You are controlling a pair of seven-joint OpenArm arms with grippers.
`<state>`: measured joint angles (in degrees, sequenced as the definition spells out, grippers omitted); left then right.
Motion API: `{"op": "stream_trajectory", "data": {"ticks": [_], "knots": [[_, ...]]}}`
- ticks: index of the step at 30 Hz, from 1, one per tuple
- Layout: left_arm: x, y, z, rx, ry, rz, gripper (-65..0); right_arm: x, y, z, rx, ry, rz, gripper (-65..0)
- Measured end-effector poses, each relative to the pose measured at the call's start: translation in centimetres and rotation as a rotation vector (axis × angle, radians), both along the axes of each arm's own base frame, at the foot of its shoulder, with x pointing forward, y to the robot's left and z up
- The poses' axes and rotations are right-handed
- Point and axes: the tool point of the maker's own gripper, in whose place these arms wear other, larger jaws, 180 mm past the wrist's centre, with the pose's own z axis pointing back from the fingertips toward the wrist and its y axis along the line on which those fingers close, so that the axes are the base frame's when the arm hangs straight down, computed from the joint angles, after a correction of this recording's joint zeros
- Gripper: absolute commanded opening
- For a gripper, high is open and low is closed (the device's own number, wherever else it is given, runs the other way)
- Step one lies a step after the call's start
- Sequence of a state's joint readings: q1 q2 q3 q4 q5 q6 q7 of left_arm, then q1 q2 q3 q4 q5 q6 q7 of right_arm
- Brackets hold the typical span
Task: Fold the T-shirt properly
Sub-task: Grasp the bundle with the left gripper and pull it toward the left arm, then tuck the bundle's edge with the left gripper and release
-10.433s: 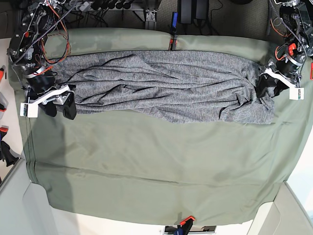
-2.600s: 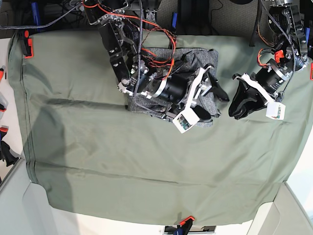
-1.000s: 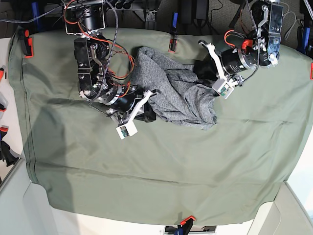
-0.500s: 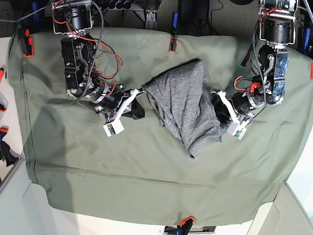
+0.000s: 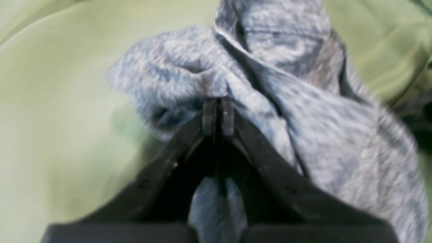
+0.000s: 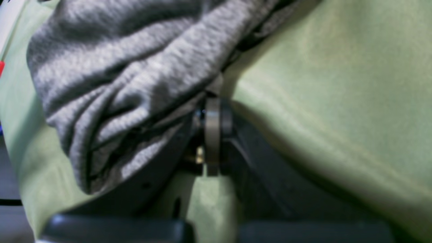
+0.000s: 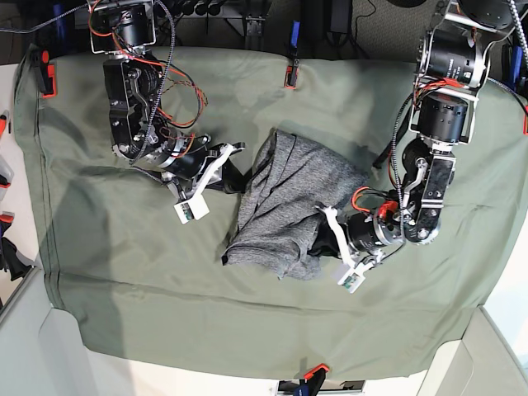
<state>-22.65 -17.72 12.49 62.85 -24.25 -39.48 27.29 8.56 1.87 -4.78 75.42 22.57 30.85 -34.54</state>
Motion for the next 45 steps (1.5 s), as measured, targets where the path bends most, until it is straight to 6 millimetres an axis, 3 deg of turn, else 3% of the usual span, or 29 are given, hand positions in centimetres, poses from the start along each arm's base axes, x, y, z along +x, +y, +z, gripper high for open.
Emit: {"op": "stream_trajectory", "data": {"ticks": [6,9,12,16,20,25,28,31,35,38,45], "knots": [[0.3,7.8,3.3,-0.015,-0.034,0.123,-63.7,0.4,-0.7,0.2,0.007,-0.004,-0.026,-65.0],[-0.9,9.9,4.9,-0.085,-0.03,0.171,-63.7,0.5,-0.5,0.6,0.035,-0.009,-0.034,-65.0],[-2.1,8.5,7.0,-0.141,-0.056,0.137,-63.7,0.5,-0.5,0.6,0.034,-0.011,-0.033,-65.0],[-4.4,3.7,8.2,-0.208,-0.102,0.046,-63.7,0.6,-0.6,0.5,0.022,-0.014,-0.031,-65.0],[-6.4,0.1,6.3,-0.253,-0.053,0.01,-63.7,0.5,-0.8,0.3,-0.001,-0.015,-0.027,-65.0],[-5.2,-3.0,4.6,-0.198,-0.115,-0.016,-63.7,0.5,-0.8,0.2,-0.008,-0.016,-0.028,-65.0],[-3.9,-2.8,1.4,-0.173,-0.072,0.013,-63.7,0.6,-1.1,0.1,-0.013,-0.016,-0.03,-65.0],[-2.2,-0.6,-2.3,-0.164,-0.003,0.088,-63.7,0.5,-1.0,0.1,-0.014,-0.011,-0.028,-65.0],[-0.7,0.8,-3.0,-0.157,0.044,0.119,-63.7,0.4,-1.0,-0.1,-0.02,-0.007,-0.024,-65.0],[-0.9,0.6,-1.6,-0.18,0.066,0.12,-63.7,0.3,-1.1,-0.1,-0.025,-0.007,-0.024,-65.0],[-2.6,-0.5,8.1,-0.206,-0.109,-0.02,-63.7,-1.1,-1.6,0.5,-0.024,-0.026,-0.039,-65.0]]}}
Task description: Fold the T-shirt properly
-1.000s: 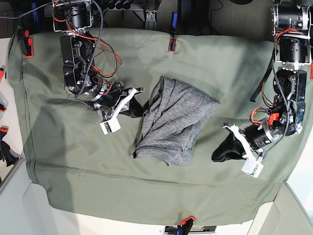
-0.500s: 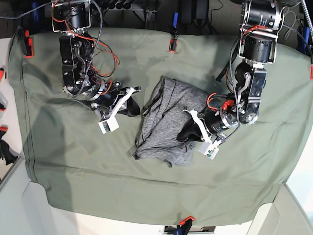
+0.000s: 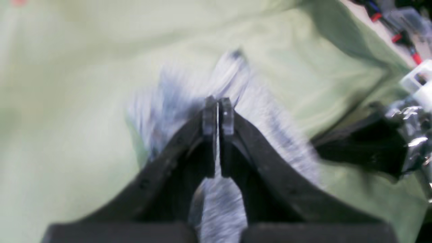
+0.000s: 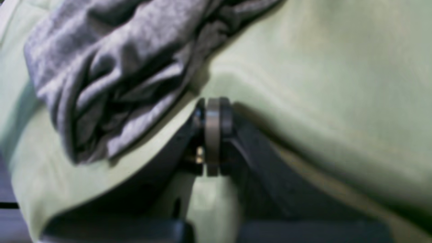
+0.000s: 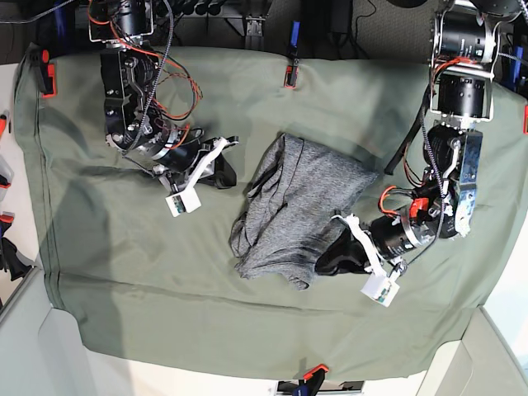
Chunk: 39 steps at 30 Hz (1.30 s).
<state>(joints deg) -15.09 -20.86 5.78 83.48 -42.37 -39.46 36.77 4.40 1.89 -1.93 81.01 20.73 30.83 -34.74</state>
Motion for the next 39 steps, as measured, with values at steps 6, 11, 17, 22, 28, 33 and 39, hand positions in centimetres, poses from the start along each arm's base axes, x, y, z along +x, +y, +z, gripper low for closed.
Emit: {"op": "stream_trajectory", "data": {"ticks": [6,11,17,22,28,33,39], "knots": [[-5.0,1.5,-0.2,0.051,0.031,-0.042,-63.7,-1.1,-1.8,3.3,-0.011,-0.091,-0.044,-65.0],[-10.8,4.4,-1.2,0.062,0.072,0.036,-63.7,-3.9,-6.3,4.2,-0.094,-0.097,-0.103,-65.0],[-19.6,10.4,-5.5,0.104,0.288,0.201,-63.7,-8.8,-12.1,4.3,-0.097,-0.015,-0.197,-65.0],[-27.7,12.8,-9.3,0.195,0.499,0.249,-63.7,-14.9,-15.7,1.5,-0.155,0.143,-0.241,-65.0],[-36.6,12.3,-12.3,0.239,0.725,0.259,-63.7,-23.0,-15.7,-1.2,-0.189,0.352,-0.195,-65.0],[-42.9,12.5,-15.7,0.3,0.91,0.245,-63.7,-29.5,-14.7,-3.4,-0.179,0.531,-0.161,-65.0],[-51.7,12.9,-21.6,0.471,1.173,0.17,-63.7,-37.1,-13.6,-8.4,-0.226,0.774,-0.075,-65.0]]}}
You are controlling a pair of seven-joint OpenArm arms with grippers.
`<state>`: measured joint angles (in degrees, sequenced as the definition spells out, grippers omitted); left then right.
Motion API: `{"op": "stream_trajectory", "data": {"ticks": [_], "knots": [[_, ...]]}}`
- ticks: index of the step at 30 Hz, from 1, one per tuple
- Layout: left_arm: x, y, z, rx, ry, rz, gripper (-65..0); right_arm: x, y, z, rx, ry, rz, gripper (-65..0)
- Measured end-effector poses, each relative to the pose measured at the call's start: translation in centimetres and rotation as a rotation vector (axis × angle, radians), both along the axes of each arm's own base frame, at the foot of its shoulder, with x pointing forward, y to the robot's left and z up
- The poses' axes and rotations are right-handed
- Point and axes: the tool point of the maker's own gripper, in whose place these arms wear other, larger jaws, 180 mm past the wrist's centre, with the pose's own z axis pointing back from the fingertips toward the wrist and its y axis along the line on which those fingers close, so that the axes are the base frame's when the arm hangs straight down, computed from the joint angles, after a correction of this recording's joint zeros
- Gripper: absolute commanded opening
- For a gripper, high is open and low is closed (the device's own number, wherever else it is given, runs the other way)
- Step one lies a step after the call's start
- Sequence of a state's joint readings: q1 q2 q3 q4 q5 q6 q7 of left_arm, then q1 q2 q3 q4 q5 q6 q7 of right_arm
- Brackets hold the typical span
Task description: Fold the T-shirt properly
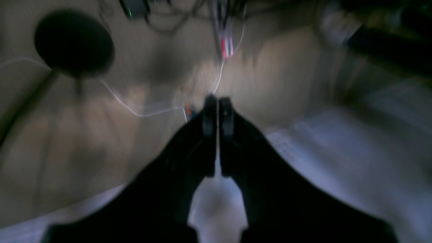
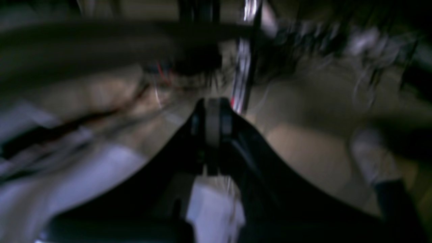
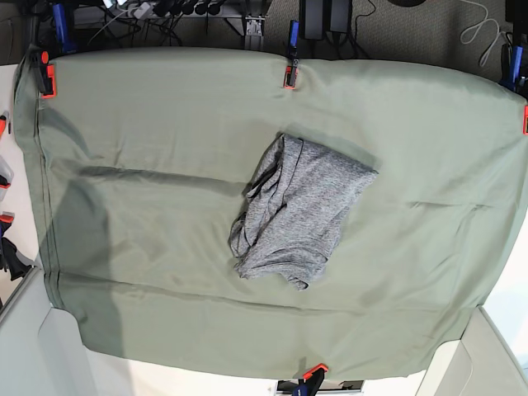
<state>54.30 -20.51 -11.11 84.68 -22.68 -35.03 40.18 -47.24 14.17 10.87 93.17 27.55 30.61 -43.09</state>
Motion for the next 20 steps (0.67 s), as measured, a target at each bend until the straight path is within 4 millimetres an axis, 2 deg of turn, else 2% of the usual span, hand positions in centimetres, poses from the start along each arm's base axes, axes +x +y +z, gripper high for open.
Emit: {"op": "stream_trajectory", "data": {"ticks": [2,5,7,9,12,16,18,20], "knots": [[-1.6,0.9,-2.3,0.084,0.084,-0.021,-63.7,-2.5,0.4,-2.2,-0.022,0.105,0.045,-65.0],[-2.4,2.0,-5.2,0.171,0.198,-0.082,-63.7,-6.0,0.7,-5.3,-0.063,0.291,0.115,-65.0],[-2.2,1.9,-6.9,0.189,0.242,-0.14,-63.7,-7.5,0.9,-7.0,-0.085,0.383,0.15,-65.0],[-1.0,1.4,-8.5,0.2,0.248,-0.174,-63.7,-7.9,1.0,-8.4,-0.096,0.433,0.201,-65.0],[3.8,0.2,-10.9,0.229,0.159,-0.186,-63.7,-6.4,0.5,-10.4,-0.125,0.442,0.243,-65.0],[12.5,-1.1,-12.3,0.231,0.021,-0.153,-63.7,-2.6,-0.3,-11.5,-0.16,0.409,0.252,-65.0],[14.8,-1.9,-12.2,0.215,-0.016,-0.137,-63.7,-0.3,-0.2,-11.7,-0.162,0.371,0.246,-65.0],[15.5,-2.2,-12.2,0.211,-0.026,-0.137,-63.7,1.6,-0.1,-11.8,-0.163,0.337,0.242,-65.0]]}}
